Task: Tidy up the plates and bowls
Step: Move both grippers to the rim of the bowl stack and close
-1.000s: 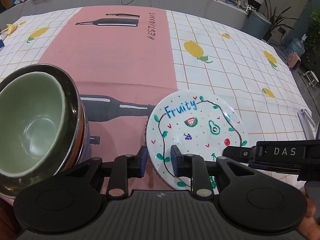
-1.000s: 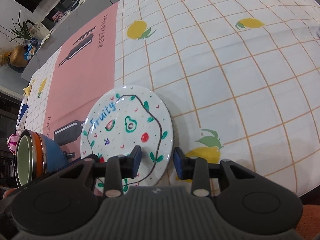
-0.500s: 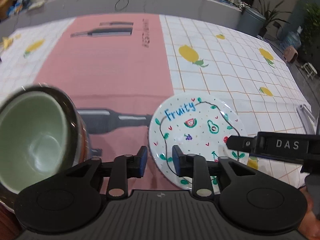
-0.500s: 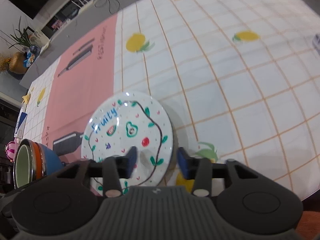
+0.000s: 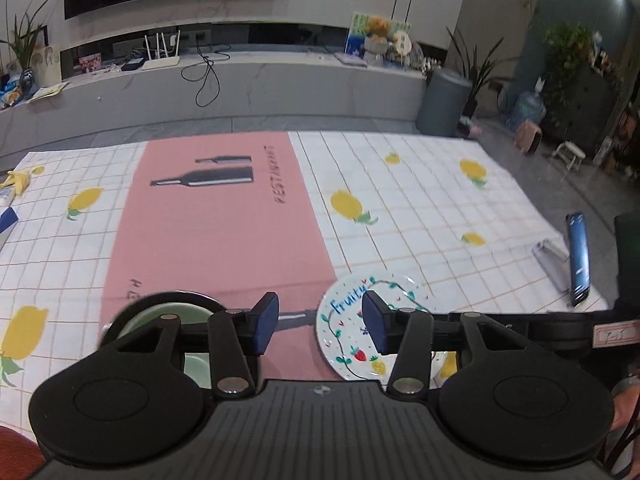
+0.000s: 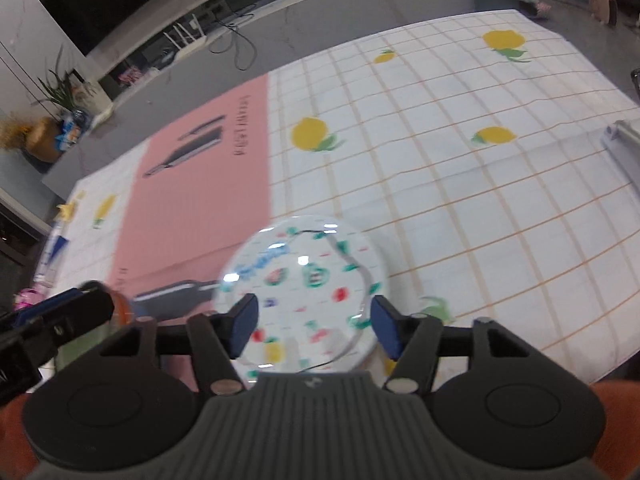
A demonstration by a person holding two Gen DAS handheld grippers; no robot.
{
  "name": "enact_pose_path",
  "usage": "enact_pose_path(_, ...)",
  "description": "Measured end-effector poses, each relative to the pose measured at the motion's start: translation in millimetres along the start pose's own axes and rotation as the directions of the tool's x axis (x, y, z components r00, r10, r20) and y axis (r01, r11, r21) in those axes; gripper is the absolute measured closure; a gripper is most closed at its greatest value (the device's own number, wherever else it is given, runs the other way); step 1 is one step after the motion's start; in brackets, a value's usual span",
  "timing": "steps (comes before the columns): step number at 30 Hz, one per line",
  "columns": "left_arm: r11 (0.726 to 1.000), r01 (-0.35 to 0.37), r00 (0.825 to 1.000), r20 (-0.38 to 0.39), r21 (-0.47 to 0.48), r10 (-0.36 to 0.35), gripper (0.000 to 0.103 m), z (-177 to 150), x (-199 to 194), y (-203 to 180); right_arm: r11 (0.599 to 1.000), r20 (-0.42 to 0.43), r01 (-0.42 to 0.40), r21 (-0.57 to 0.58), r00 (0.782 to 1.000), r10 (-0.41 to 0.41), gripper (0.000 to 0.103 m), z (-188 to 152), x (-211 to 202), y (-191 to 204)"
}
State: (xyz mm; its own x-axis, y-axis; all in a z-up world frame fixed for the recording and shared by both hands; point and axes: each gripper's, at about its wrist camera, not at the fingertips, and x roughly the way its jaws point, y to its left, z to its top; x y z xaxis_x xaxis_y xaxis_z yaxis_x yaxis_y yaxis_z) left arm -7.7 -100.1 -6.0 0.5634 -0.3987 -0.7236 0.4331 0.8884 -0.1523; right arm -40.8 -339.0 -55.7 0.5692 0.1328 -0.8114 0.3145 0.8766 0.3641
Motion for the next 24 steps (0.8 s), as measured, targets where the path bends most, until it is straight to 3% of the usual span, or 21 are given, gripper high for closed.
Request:
enact_pose_path(3,1.000,0.015,0.999,0.040,-0.024,-0.014,0.043,2,-15,16,0.999,-0.009,-0.029,-0.022,1.000,0.029,0.038,-2,-4,23)
enact_pose_path(8,0.992,-0.115,0.992,0.040,-0.057,0.118,0.038,4,-28,44,0.994,-0.018,-0.069,-0.087,0.998,0.067,0.027,-5,-5,65)
enact_pose_path(12,0.980,-0.149,0.987,0.036,-0.130,0.155,0.034,0,-35,75,0.987,-0.057,-0.128,-0.098,0.991,0.122,0.023,-6,1,93)
enact_pose_path(15,0.969,-0.157,0.987,0.008,-0.192,0.161,0.034,-6,-33,98,0.981,-0.095,-0.164,-0.104,0.983,0.155,0.022,-8,10,111)
enact_pose_path(19,0.946,-0.151,0.989,-0.043,-0.287,0.144,0.034,-20,-24,126,0.981,-0.136,-0.150,-0.125,0.982,0.133,0.022,-14,26,128)
enact_pose_path(24,0.923,-0.151,0.988,-0.091,-0.354,0.127,0.034,-34,-11,147,0.985,-0.215,-0.162,-0.063,0.966,0.145,0.023,-20,51,126)
